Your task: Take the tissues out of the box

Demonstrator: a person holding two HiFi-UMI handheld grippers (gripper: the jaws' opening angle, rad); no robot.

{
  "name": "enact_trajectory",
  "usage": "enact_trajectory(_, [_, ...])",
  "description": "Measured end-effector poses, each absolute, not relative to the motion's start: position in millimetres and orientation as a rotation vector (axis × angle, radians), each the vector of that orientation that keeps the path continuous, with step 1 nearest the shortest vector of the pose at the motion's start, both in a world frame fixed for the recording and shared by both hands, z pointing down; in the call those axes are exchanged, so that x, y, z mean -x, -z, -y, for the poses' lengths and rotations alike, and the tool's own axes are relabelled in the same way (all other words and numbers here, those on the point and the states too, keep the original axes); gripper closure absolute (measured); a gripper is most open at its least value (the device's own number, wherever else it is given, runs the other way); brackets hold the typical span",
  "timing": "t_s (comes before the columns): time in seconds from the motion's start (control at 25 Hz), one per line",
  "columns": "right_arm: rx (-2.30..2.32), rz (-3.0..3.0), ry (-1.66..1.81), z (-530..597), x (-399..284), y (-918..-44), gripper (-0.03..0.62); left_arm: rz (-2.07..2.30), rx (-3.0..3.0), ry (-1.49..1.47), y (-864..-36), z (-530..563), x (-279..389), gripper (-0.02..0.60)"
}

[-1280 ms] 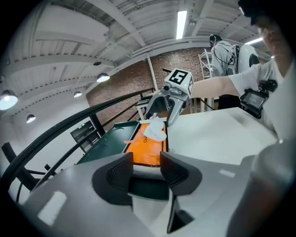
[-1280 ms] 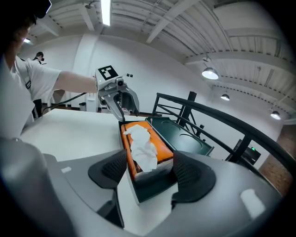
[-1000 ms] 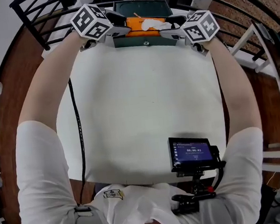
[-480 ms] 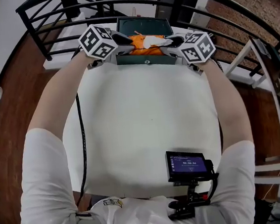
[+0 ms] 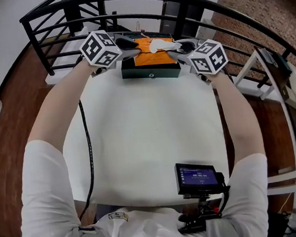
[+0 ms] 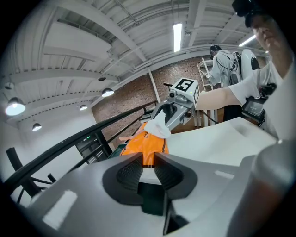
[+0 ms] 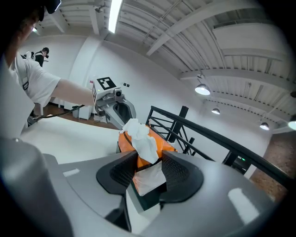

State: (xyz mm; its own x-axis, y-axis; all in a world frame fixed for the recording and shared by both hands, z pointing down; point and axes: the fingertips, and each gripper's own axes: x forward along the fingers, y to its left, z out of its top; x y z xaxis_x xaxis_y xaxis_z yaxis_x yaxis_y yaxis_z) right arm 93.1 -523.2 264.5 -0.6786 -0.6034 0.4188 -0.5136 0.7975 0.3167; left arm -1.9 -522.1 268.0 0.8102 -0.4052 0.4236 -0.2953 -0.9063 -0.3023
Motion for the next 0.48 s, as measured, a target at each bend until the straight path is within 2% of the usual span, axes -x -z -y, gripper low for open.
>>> enact_trajectory(0.48, [-0.923, 2.524, 0.361, 370.3, -85.2, -163.2, 0.434, -0.449, 2.627, 0.642, -161.0, 372.3, 9.5, 0.505])
